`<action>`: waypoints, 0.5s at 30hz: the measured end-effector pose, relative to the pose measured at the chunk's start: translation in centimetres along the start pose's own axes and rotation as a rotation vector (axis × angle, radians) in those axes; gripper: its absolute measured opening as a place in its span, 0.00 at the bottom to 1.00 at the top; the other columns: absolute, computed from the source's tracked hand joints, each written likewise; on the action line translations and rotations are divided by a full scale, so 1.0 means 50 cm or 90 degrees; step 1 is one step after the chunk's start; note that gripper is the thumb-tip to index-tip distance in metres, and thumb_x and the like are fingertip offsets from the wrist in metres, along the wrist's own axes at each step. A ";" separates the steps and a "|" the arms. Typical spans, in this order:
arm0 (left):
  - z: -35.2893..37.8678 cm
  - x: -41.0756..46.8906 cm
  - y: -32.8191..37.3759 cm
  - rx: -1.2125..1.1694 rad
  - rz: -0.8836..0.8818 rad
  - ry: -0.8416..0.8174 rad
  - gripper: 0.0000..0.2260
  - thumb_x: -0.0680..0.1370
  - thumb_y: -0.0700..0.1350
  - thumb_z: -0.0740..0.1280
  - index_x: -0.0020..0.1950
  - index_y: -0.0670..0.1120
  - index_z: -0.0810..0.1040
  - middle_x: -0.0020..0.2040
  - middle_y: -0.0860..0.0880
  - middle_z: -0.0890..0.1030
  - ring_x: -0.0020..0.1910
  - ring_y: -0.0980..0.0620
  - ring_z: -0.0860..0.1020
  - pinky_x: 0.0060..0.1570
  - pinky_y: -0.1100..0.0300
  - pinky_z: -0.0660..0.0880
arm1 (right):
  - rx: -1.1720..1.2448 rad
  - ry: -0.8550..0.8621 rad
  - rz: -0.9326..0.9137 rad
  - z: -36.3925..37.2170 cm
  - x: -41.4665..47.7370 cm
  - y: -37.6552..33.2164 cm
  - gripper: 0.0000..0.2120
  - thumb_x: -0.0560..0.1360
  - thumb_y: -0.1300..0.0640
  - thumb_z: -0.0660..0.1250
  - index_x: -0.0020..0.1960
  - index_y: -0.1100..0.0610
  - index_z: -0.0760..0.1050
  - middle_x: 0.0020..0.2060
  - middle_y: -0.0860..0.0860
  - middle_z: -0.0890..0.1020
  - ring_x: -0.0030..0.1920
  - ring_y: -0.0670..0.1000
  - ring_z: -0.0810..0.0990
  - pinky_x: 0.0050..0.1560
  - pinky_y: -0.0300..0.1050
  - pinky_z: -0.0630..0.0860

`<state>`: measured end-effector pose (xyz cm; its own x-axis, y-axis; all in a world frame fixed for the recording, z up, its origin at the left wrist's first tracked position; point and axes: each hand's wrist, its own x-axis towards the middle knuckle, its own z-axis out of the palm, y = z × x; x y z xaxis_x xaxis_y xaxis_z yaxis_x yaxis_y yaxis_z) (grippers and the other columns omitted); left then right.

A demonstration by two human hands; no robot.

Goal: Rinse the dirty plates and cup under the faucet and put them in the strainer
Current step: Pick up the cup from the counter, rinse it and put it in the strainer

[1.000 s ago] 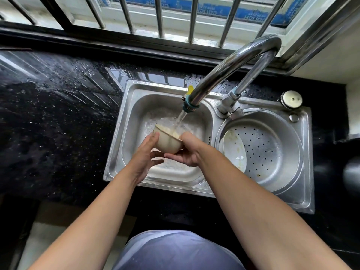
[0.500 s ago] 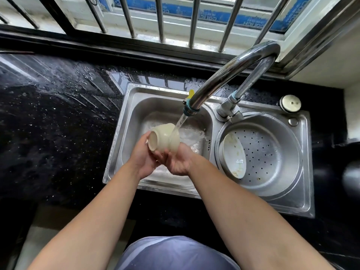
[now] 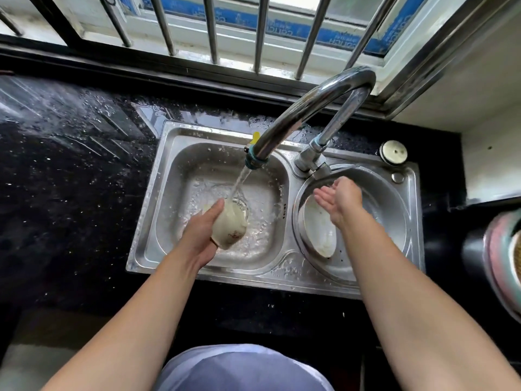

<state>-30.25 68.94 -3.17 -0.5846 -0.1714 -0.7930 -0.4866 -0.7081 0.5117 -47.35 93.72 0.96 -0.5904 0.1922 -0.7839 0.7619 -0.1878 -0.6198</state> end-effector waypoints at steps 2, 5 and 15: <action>0.014 0.001 -0.010 0.044 0.027 0.063 0.21 0.79 0.51 0.74 0.67 0.39 0.81 0.62 0.36 0.85 0.57 0.37 0.85 0.50 0.46 0.82 | -0.011 0.026 -0.022 -0.007 0.017 -0.048 0.15 0.82 0.61 0.52 0.65 0.61 0.69 0.61 0.59 0.76 0.52 0.59 0.83 0.43 0.49 0.83; 0.027 -0.005 -0.022 0.112 0.066 0.106 0.10 0.80 0.50 0.74 0.56 0.45 0.82 0.54 0.40 0.85 0.45 0.43 0.84 0.38 0.52 0.81 | -0.084 0.051 -0.042 0.022 0.033 -0.078 0.13 0.79 0.61 0.53 0.60 0.57 0.72 0.55 0.56 0.77 0.55 0.58 0.83 0.47 0.51 0.83; 0.050 -0.055 -0.027 0.534 0.227 -0.013 0.09 0.77 0.48 0.76 0.54 0.46 0.87 0.49 0.46 0.89 0.50 0.47 0.86 0.52 0.51 0.79 | -0.299 -0.039 -0.116 -0.022 0.027 -0.071 0.31 0.75 0.53 0.60 0.79 0.49 0.63 0.69 0.50 0.74 0.59 0.51 0.75 0.50 0.49 0.78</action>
<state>-29.59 72.08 -0.87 -0.7987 -0.2663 -0.5396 -0.5824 0.1165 0.8045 -50.55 95.68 2.12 -0.7282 0.1224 -0.6743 0.6748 0.3003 -0.6742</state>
